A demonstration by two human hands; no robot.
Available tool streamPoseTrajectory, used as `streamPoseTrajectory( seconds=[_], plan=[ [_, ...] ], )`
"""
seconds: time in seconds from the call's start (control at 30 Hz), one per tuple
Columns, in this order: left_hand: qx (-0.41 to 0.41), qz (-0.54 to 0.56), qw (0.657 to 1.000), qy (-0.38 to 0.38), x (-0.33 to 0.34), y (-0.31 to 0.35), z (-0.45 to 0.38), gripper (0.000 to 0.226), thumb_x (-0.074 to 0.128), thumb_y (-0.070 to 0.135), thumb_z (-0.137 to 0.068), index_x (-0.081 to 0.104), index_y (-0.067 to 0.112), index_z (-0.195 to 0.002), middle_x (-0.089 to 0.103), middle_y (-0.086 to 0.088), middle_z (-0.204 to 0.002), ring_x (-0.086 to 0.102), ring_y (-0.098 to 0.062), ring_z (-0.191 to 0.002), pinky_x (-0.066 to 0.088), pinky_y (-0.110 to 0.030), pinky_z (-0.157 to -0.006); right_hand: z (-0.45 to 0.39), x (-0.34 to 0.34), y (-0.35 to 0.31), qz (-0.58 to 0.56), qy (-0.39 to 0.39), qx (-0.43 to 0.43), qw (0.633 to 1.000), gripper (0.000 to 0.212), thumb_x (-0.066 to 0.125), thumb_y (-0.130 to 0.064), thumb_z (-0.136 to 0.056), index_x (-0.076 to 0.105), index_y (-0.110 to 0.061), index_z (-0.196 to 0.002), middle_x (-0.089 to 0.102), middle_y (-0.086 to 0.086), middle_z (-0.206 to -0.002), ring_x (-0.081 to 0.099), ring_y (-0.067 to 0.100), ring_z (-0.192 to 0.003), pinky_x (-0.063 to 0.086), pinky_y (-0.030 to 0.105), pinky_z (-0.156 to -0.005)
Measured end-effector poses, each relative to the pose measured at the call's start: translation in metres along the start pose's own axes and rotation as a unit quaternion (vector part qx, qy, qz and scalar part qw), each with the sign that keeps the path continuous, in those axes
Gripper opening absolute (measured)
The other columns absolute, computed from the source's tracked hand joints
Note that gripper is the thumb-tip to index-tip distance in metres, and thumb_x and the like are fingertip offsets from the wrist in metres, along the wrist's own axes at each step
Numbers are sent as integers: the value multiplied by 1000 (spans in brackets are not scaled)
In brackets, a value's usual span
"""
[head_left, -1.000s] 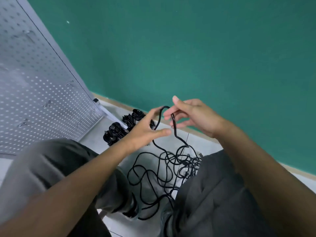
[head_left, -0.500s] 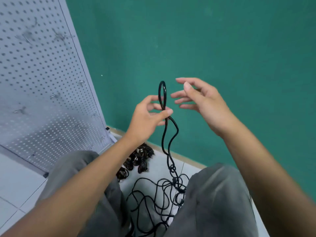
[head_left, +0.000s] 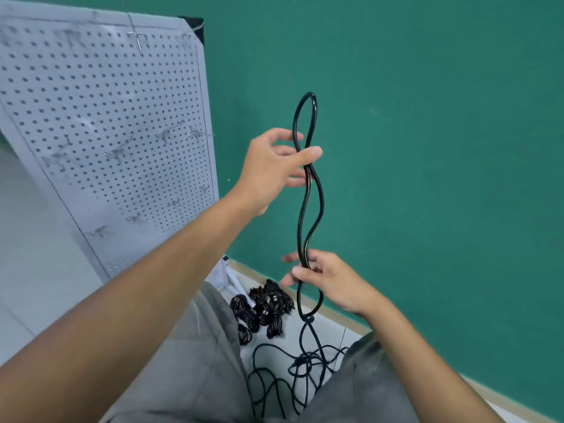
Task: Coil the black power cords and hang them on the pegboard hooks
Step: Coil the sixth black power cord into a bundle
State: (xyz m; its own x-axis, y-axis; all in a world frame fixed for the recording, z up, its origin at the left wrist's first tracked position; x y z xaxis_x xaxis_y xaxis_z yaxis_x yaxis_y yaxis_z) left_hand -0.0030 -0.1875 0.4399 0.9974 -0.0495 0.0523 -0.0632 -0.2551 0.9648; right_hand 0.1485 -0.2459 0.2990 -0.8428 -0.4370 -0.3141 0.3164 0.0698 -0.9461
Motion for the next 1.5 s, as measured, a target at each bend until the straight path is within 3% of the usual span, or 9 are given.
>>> streamPoseTrajectory(
  seconds=[0.17, 0.33, 0.47, 0.57, 0.77, 1.0, 1.1, 1.3, 1.5],
  plan=[
    [-4, -33, 999, 6, -16, 1, 14, 49, 75, 27, -95, 55, 8, -136, 76, -7, -110, 78, -23, -90, 62, -35, -86, 5, -3, -37, -47, 16, -24, 998, 14, 49, -2, -105, 60, -1, -112, 77, 14, -96, 76, 19, -87, 60, 27, -81],
    [-9, -51, 998, -37, -20, -27, 60, 44, 57, 46, -98, 63, 15, -128, 76, -1, -116, 75, -17, -101, 57, -39, -100, 10, -26, -100, -77, 36, -79, 993, 20, 45, -7, -107, 61, 2, -114, 76, 13, -94, 76, 20, -85, 61, 29, -82],
    [-38, -49, 989, -131, -10, -54, 98, 52, 37, 57, -98, 65, 27, -130, 70, 12, -130, 62, -2, -124, 44, -25, -111, 8, -39, -152, -104, 29, -105, 989, 23, 44, -13, -108, 61, 2, -112, 77, 13, -97, 76, 22, -88, 61, 30, -84],
    [-40, -69, 979, -186, 4, -60, 120, 45, 41, 50, -101, 59, 27, -136, 69, 21, -128, 56, 13, -121, 36, -2, -97, 2, -44, -183, -110, 30, -117, 987, 25, 44, -15, -109, 59, 4, -115, 77, 13, -98, 76, 22, -91, 60, 26, -82],
    [0, -62, 984, -167, 9, -67, 124, 11, 54, 19, -104, 64, 17, -99, 70, 6, -81, 70, -19, -96, 50, -38, -99, -10, -48, -198, -92, 60, -102, 989, 32, 44, -21, -109, 57, 6, -121, 76, 16, -105, 76, 26, -96, 61, 30, -87],
    [25, -37, 990, -134, -4, -14, 103, 11, 56, 16, -105, 63, 12, -98, 75, -5, -83, 75, -30, -92, 61, -43, -81, 4, -43, -125, -130, 95, -50, 986, 71, 29, -60, -101, 56, -2, -134, 71, 13, -126, 69, 27, -116, 56, 38, -96],
    [37, -31, 994, -102, -16, 10, 80, 15, 59, 18, -104, 65, 4, -102, 78, -8, -88, 75, -21, -83, 59, -29, -67, 16, -14, -80, -149, 43, -4, 988, 78, 28, -67, -97, 57, -6, -136, 70, 12, -129, 66, 28, -120, 52, 39, -102],
    [12, -59, 995, -84, -25, 16, 54, 11, 63, 23, -102, 63, 12, -99, 80, -5, -94, 78, -24, -90, 61, -45, -82, 26, 41, -44, -121, 32, -21, 992, 26, 56, -11, -103, 60, -4, -127, 74, 15, -116, 72, 30, -107, 57, 35, -97],
    [-25, -43, 998, -35, -40, -8, 55, 16, 64, 29, -102, 65, 13, -105, 79, -3, -104, 77, -18, -92, 60, -24, -73, 20, 44, -48, -115, 118, -6, 986, 13, 58, -1, -101, 66, 2, -110, 77, 14, -91, 76, 23, -77, 61, 28, -71]
  ],
)
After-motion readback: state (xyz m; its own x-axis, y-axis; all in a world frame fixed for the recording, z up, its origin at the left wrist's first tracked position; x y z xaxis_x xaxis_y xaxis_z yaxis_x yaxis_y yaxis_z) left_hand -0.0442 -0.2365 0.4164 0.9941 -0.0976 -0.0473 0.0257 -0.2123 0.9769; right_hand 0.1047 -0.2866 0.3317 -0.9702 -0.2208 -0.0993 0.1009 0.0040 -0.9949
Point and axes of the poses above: each hand's wrist, its own z-axis away from the middle knuckle, its own x-axis out of the palm, y = z × x, the point moved 3 cm from there along -z, towards the middle knuckle
